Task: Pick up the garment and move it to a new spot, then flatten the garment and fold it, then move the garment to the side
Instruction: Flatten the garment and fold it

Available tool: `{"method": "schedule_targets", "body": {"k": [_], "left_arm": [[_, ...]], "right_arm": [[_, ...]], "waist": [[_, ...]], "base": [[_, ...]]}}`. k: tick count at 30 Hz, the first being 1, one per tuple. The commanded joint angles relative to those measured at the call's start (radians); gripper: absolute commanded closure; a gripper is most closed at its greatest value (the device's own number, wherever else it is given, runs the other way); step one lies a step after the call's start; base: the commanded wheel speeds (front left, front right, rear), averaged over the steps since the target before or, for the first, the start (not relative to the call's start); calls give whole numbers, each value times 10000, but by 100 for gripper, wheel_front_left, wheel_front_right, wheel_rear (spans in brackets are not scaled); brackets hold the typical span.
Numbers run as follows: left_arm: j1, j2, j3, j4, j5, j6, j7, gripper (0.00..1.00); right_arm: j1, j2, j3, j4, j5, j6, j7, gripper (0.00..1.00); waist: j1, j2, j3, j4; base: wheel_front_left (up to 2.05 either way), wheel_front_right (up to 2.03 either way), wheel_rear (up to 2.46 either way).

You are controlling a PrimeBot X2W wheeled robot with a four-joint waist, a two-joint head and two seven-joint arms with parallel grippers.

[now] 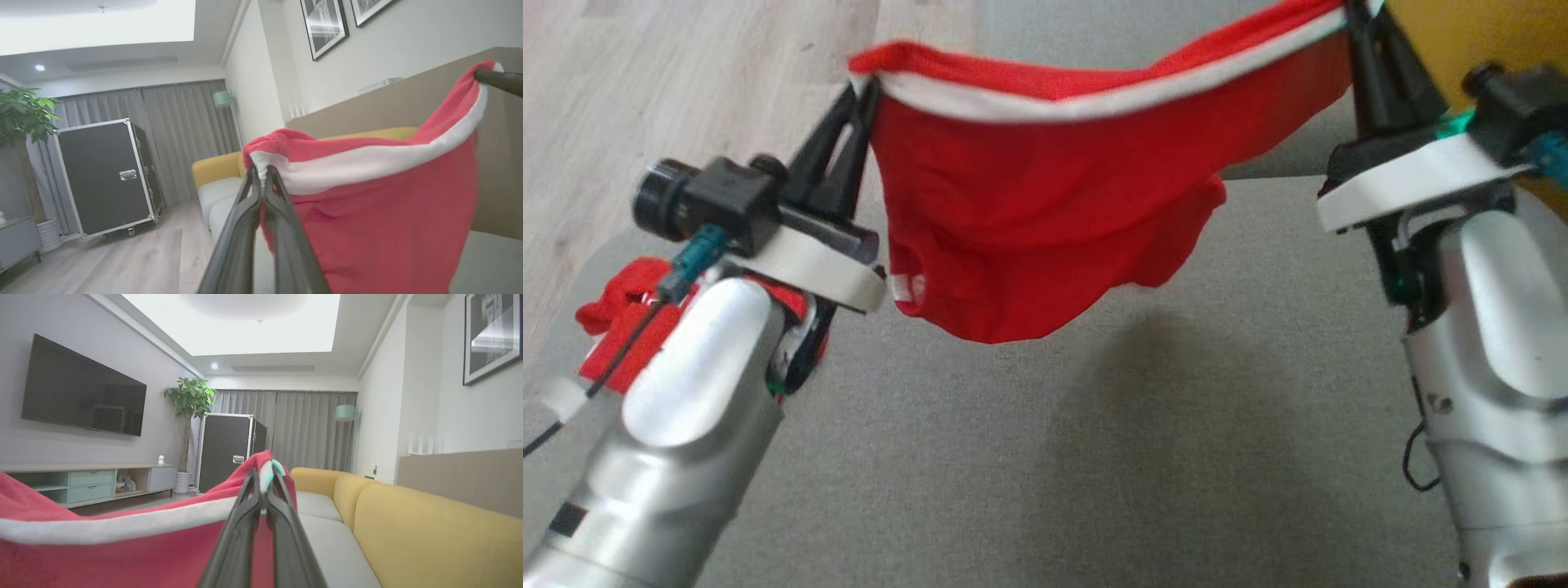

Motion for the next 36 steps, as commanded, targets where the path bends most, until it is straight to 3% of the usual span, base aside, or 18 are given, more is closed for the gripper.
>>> {"method": "schedule_targets", "body": {"k": [1, 11, 15, 20, 25, 31, 36], "left_arm": [[-630, 459, 613, -615, -104, 225, 198, 100], [11, 823, 886, -3064, -565, 998, 1431, 100], [103, 916, 854, -3060, -830, 913, 1877, 100], [-758, 1011, 694, -2479, -836, 449, 2322, 100], [-2783, 738, 732, -896, -742, -157, 2240, 100], [-5370, 223, 388, 1229, -47, -562, 1292, 100], [-6533, -194, 374, 2858, 5, -699, 98, 100]], "right_arm": [[-461, -54, 47, -805, -69, 65, 211, 100], [674, -46, -827, -2820, -220, 65, 1724, 100], [558, -156, -755, -2666, -138, 65, 2145, 100], [-605, -761, -346, -1551, -84, 65, 2630, 100], [-3019, -1307, 68, 147, -198, 65, 2249, 100], [-5878, -1676, 551, 2601, -632, 65, 1157, 100], [-7047, -1519, 441, 4310, -1061, 65, 26, 100]], "waist": [[1, 0, -97, 7], [1, 0, 140, 25], [1, 0, 524, -98], [1, 0, 1842, -291], [1, 0, 3560, -348], [1, 0, 4945, -338], [1, 0, 5435, -434]], "base": [[0, 0, 0], [0, 0, 0], [0, 0, 0], [0, 0, 0], [0, 0, 0], [0, 0, 0], [0, 0, 0]]}}
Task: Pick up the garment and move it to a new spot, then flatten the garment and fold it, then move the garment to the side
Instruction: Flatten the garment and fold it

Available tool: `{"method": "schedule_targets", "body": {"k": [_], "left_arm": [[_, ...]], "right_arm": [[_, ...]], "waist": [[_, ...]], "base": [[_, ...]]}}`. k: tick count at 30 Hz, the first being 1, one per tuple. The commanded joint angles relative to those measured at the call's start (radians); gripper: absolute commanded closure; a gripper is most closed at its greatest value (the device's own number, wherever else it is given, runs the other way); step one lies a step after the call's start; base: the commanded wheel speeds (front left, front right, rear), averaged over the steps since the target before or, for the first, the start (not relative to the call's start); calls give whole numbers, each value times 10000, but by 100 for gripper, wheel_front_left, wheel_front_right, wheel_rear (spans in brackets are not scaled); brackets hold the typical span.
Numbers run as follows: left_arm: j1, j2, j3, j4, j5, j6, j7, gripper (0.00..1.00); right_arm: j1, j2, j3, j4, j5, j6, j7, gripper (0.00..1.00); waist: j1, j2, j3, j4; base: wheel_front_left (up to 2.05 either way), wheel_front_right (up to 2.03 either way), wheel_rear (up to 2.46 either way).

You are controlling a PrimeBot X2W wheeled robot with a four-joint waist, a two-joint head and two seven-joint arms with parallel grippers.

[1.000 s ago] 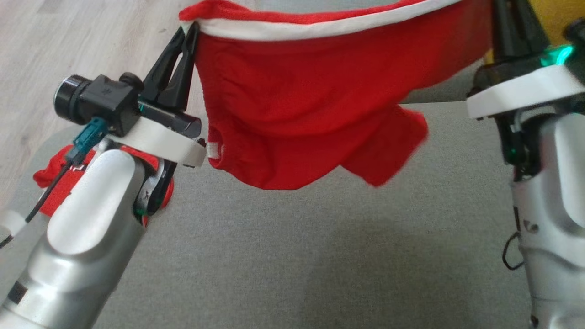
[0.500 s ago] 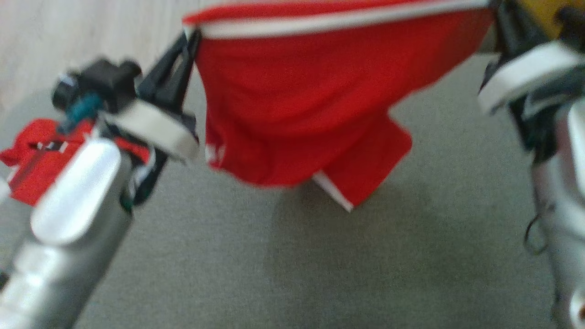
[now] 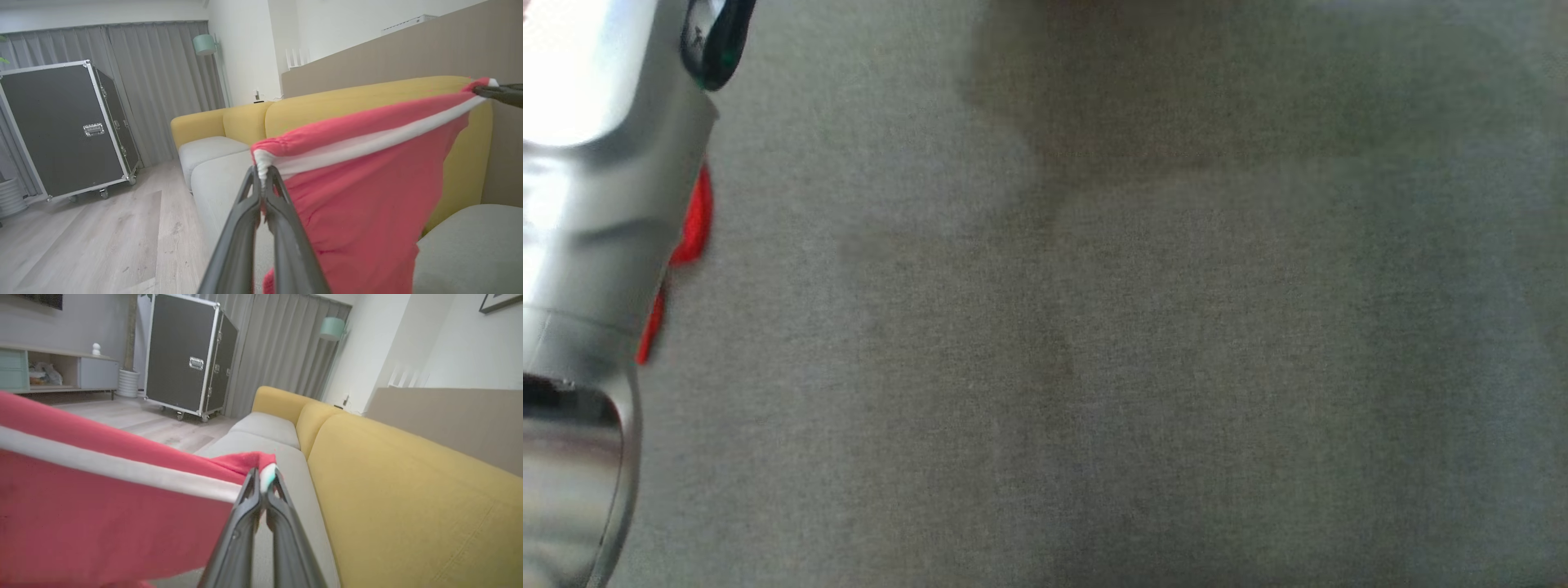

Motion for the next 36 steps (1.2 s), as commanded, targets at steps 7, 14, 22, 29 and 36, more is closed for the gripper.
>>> {"method": "schedule_targets", "body": {"k": [7, 14, 22, 29, 36], "left_arm": [[-184, -135, -229, 1246, -146, -121, -694, 100], [1410, -254, -1422, 1438, -651, -140, -814, 100], [3146, 353, -2413, 619, -1317, -142, -825, 100], [4625, 982, -3387, -122, -1721, -143, -826, 100], [5660, 1351, -4075, -542, -2101, -143, -761, 100]], "right_arm": [[114, 142, 188, 1857, -303, 63, -487, 100], [1531, 161, 1303, 3469, 91, 63, -305, 100], [2959, 78, 2922, 3676, 1519, 63, 47, 100], [4100, -648, 4860, 2450, 3629, 63, 1264, 100], [5253, -1929, 6856, 550, 6001, 63, 3009, 100]], "waist": [[-5, 1, 485, -69], [-5, 1, -135, -22], [-5, 1, -1235, -28], [-5, 1, -2283, -65], [-5, 1, -3342, -40]], "base": [[0, 0, 0], [0, 0, 0], [0, 0, 0], [0, 0, 0], [0, 0, 0]]}}
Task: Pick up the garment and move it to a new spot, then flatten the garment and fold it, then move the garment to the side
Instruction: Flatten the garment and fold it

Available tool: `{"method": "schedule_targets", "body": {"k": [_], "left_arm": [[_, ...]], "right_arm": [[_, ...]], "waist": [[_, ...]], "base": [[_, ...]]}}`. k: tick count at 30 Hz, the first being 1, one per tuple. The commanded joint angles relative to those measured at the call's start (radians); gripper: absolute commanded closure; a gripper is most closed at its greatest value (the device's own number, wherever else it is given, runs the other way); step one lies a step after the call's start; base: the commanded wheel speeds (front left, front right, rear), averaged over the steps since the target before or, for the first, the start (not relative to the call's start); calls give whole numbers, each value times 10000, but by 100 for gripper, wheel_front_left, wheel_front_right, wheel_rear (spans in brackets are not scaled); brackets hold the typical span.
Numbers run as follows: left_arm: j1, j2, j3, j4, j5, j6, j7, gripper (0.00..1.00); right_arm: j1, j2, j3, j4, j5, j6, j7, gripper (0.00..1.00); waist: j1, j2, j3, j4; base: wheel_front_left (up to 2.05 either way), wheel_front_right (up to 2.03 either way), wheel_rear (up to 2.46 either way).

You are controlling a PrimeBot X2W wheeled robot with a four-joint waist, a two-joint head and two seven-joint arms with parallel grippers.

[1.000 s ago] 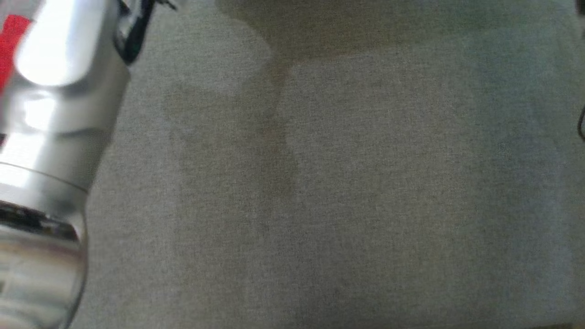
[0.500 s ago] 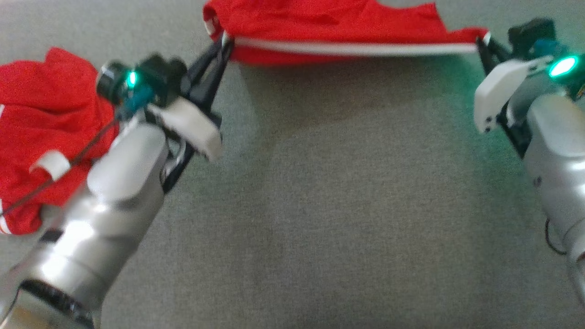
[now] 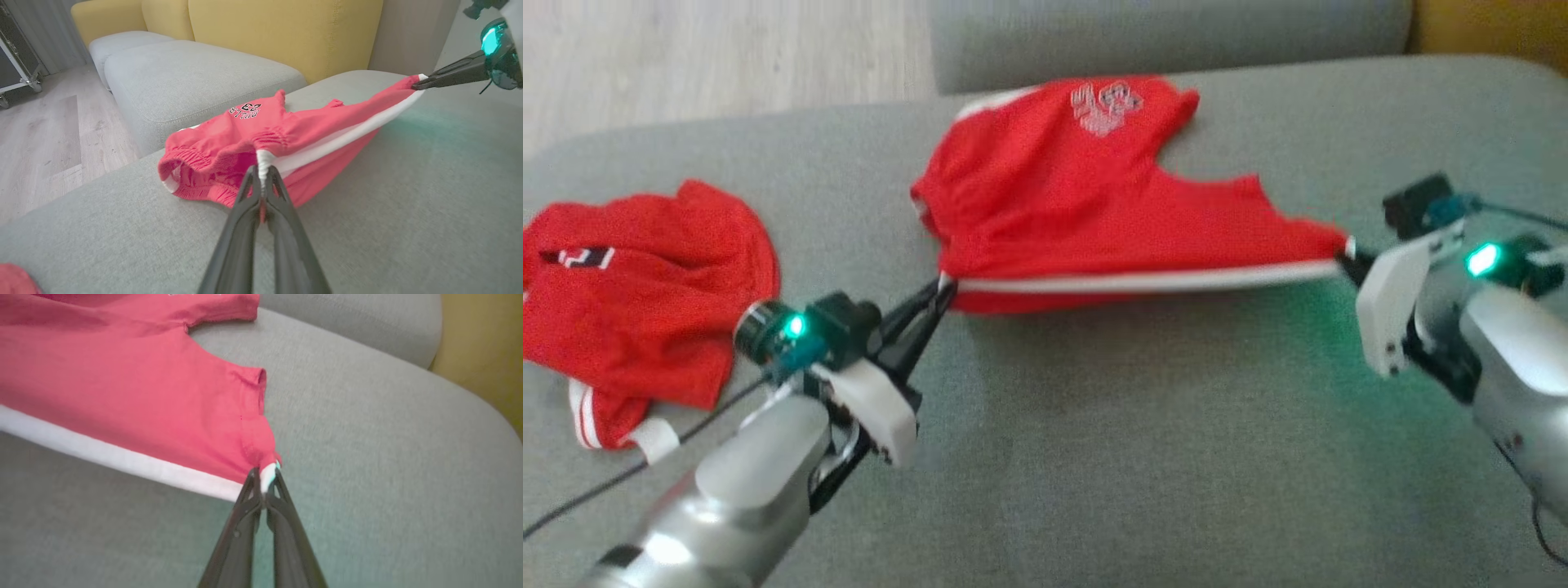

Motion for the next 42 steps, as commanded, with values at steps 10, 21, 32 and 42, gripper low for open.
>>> {"method": "schedule_targets", "body": {"k": [10, 21, 32, 42], "left_arm": [[1129, 707, -293, -837, -336, 107, 151, 100], [2556, 1331, -581, -2945, -813, 613, 832, 100], [2510, 1650, -73, -4462, -928, 1636, 930, 100], [1634, 1389, 414, -4453, -785, 2129, 808, 100]], "right_arm": [[1287, -2140, 1995, -2563, 2774, 63, 1995, 100], [2318, -3682, 2472, -4317, 4105, 63, 3044, 100], [1725, -3678, 1471, -4578, 2926, 63, 1363, 100], [431, -2917, 267, -3712, 1839, 63, 645, 100]], "waist": [[2, -1, -1697, 13], [2, -1, -2233, 197], [2, -1, -1889, 414], [2, -1, -762, 981]], "base": [[0, 0, 0], [0, 0, 0], [0, 0, 0], [0, 0, 0]]}}
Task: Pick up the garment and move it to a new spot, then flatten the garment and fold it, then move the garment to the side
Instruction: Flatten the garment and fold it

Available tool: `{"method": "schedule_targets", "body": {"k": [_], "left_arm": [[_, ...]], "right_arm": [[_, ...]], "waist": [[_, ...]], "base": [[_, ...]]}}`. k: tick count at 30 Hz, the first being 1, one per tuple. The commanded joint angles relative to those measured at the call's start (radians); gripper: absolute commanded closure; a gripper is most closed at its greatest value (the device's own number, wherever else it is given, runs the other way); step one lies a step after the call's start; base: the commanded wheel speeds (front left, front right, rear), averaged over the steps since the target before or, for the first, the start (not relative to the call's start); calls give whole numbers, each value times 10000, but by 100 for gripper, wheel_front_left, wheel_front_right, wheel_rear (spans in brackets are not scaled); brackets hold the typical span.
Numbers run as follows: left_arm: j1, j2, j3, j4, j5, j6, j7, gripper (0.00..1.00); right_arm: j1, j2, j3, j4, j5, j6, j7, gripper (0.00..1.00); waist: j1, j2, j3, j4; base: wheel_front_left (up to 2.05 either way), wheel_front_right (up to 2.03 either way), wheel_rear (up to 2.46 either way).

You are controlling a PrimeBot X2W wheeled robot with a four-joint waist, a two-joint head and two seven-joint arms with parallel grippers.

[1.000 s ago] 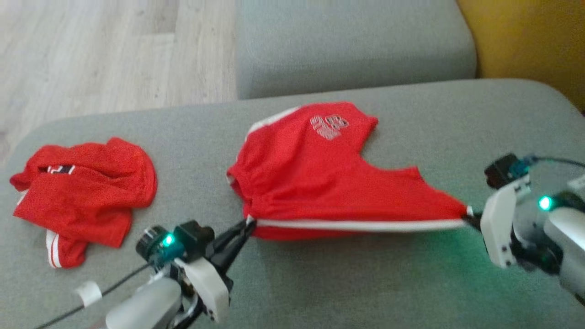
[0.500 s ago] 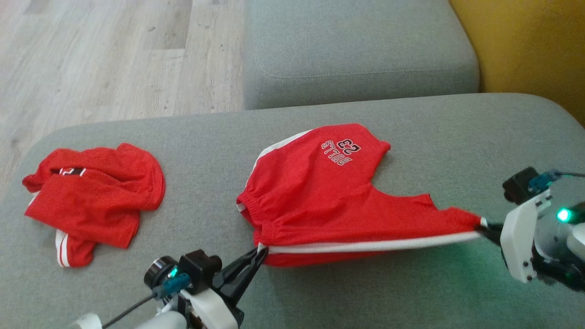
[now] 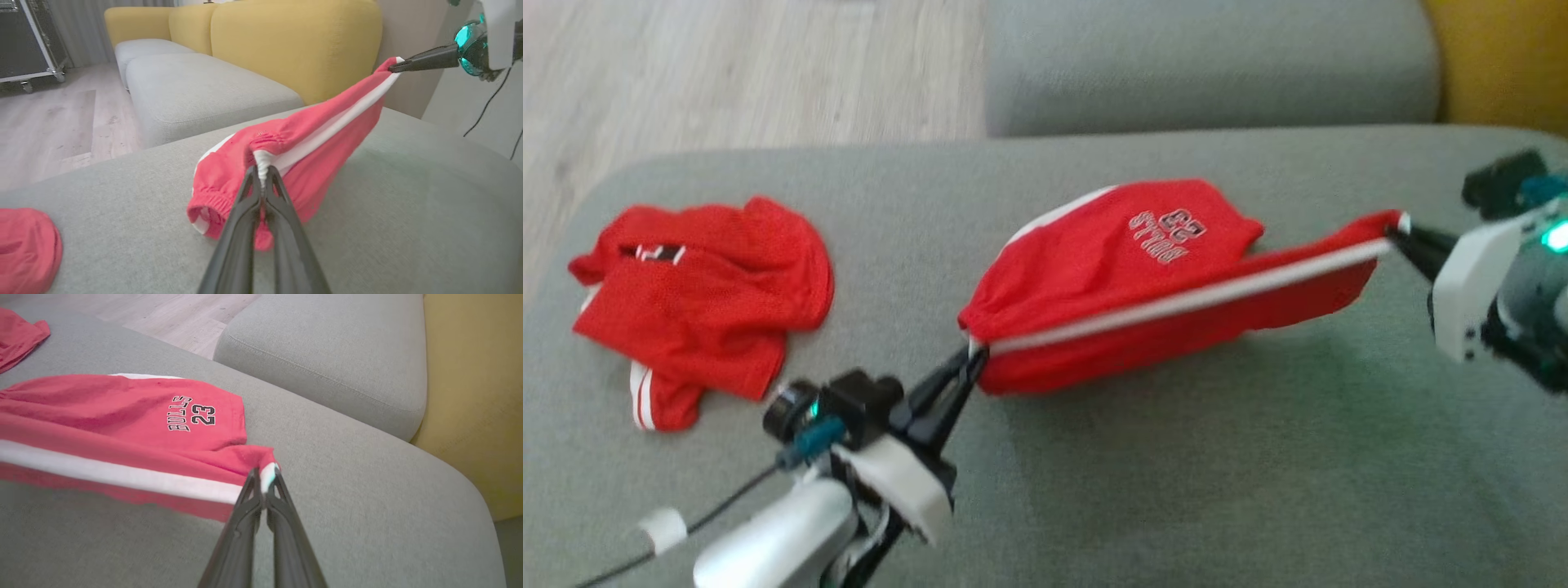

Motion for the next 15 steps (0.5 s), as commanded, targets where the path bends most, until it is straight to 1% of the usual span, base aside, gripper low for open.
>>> {"method": "schedule_targets", "body": {"k": [1, 3, 6, 10, 15], "left_arm": [[-751, 213, 568, -62, 124, 113, -68, 100], [-1020, 110, 649, 74, 144, 136, -50, 100], [-1454, -105, 685, 298, 203, 63, -20, 100], [-2026, -426, 606, 748, 377, -42, 75, 100], [-2590, -951, 537, 1261, 423, -201, 134, 100]], "right_arm": [[-444, -167, -218, 39, -215, 63, -89, 100], [-812, -30, -263, 295, -578, 63, -80, 100], [-1287, 223, -410, 719, -765, 63, -54, 100], [-1986, 432, -205, 1250, -1284, 63, -19, 100], [-2680, 716, 75, 1937, -1528, 63, 52, 100]], "waist": [[-2, 0, 439, 260], [-2, 0, 745, 413], [-2, 0, 1200, 693], [-2, 0, 1734, 999], [-2, 0, 2365, 1448]], "base": [[0, 0, 0], [0, 0, 0], [0, 0, 0], [0, 0, 0], [0, 0, 0]]}}
